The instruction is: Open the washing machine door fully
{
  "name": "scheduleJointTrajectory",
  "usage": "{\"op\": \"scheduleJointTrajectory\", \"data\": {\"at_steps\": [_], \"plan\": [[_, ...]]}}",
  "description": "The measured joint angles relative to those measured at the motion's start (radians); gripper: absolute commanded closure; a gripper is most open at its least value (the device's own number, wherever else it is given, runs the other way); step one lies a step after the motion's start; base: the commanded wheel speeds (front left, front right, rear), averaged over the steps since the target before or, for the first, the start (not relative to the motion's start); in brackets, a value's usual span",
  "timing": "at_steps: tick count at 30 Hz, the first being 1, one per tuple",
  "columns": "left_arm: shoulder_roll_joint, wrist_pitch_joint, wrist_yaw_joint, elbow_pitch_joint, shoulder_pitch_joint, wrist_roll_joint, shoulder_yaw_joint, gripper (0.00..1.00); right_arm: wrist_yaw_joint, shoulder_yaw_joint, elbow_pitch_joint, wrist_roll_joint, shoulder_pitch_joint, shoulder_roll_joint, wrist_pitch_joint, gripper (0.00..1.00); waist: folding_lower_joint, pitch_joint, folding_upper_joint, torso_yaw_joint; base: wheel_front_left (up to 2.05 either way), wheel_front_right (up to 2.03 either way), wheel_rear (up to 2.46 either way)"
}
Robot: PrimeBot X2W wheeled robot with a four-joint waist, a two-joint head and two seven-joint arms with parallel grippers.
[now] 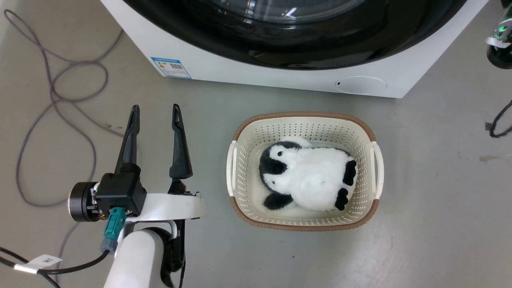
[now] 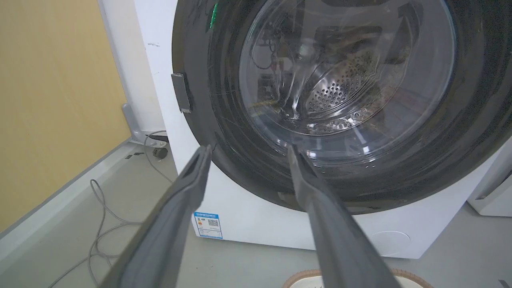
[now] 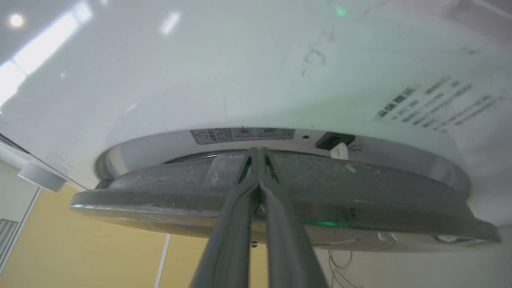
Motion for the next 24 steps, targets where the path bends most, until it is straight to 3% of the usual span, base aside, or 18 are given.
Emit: {"op": "scheduleJointTrajectory", "data": {"at_steps": [15,24], "plan": [[0.000,0.000,-0.004,0.013,0.001,0.003,0.012,0.00,0.000,0.088,-0.062,-0.028,0.091,0.005,0.123,1.00,0.0000,-0.045,0.0000,-0.031,0.00,0.00,0.00],[0.000,0.000,-0.014,0.025,0.033,0.011,0.029,0.00,0.000,0.127,-0.185,-0.014,0.239,0.022,0.207,1.00,-0.0001,-0.105,0.0000,-0.053,0.00,0.00,0.00]]}}
